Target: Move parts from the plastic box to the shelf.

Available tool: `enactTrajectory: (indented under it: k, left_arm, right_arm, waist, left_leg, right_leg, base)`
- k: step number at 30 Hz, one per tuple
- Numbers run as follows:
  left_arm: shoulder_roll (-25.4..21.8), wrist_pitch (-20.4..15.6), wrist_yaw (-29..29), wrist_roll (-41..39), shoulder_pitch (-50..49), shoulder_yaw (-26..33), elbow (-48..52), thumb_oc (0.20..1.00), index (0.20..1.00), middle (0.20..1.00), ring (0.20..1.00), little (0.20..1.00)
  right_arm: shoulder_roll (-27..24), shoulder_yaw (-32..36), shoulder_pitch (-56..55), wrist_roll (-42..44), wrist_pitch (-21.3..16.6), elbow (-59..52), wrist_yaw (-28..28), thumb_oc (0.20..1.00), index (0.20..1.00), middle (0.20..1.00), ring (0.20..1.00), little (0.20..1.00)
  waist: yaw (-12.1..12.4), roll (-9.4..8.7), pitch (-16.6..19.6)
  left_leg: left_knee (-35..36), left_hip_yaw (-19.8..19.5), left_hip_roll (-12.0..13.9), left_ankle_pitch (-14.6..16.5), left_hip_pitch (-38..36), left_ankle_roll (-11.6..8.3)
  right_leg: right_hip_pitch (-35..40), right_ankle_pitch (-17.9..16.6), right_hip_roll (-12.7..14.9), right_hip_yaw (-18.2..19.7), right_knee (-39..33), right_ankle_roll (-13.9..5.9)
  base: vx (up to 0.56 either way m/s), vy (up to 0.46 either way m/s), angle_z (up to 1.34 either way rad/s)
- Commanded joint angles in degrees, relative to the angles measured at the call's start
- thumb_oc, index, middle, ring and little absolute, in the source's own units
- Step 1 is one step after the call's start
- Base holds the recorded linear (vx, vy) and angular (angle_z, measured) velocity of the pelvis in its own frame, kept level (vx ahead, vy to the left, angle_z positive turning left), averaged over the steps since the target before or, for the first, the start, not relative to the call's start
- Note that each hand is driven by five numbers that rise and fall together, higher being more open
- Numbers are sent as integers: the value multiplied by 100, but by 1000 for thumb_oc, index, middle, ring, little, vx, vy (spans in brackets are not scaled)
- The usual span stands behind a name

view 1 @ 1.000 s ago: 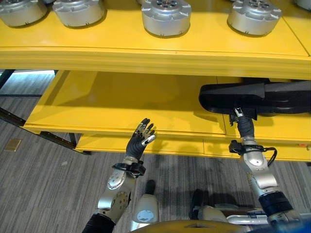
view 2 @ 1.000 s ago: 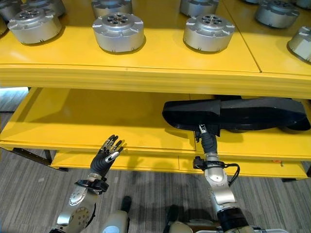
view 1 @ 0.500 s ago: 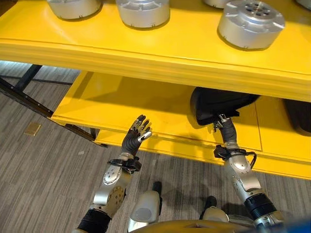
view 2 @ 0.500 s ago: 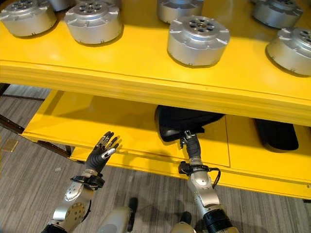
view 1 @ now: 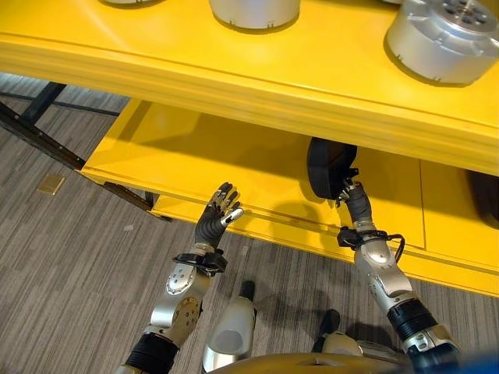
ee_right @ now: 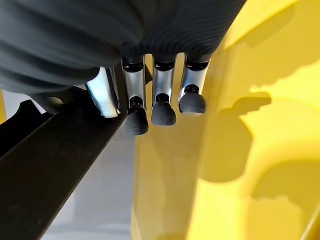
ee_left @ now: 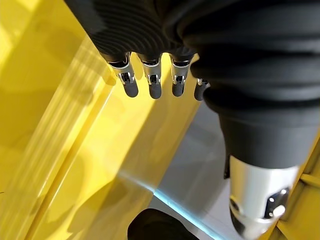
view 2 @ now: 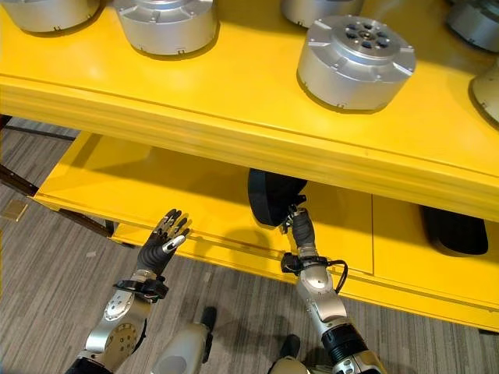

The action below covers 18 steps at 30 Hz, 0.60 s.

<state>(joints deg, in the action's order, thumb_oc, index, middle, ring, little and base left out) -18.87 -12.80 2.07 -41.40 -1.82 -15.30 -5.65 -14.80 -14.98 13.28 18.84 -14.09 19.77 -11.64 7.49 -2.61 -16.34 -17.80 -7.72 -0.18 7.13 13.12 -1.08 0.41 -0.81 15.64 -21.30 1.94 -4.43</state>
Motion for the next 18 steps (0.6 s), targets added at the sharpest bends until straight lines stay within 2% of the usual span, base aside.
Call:
enactTrajectory:
  k: [1, 10, 18]
  left_arm:
    - [-111, -340, 25, 99, 63, -7, 498, 1000, 1000, 1000, 1000, 1000]
    - [-250, -336, 175, 37, -140, -7, 642, 1000, 1000, 1000, 1000, 1000]
    - [-348, -322, 318, 11, -250, 56, 690, 1000, 1000, 1000, 1000, 1000]
  right_arm:
    - [-374, 173, 396, -330, -330, -235, -163, 200, 200, 200, 200, 200]
    - [-937, 633, 984, -997, -231, 398, -696, 200, 200, 200, 200, 200]
    - [-1579, 772, 1400, -1288, -112, 1021, -787, 200, 200, 200, 200, 200]
  waist:
    - [115, 3, 244]
    - [179, -35, 235]
    - [144, -46, 124]
  left_leg:
    - [421, -128, 385, -286, -189, -354]
    - [409, -153, 378, -292, -123, -359]
    - [403, -135, 411, -305, -145, -363]
  right_leg:
    - [72, 265, 338, 153, 882, -392]
    - [3, 248, 328, 182, 912, -403]
    - [-82, 245, 305, 264, 1015, -397]
  base:
    - [0, 0, 0]
    - [-5, -2, 1]
    - [-8, 0, -1]
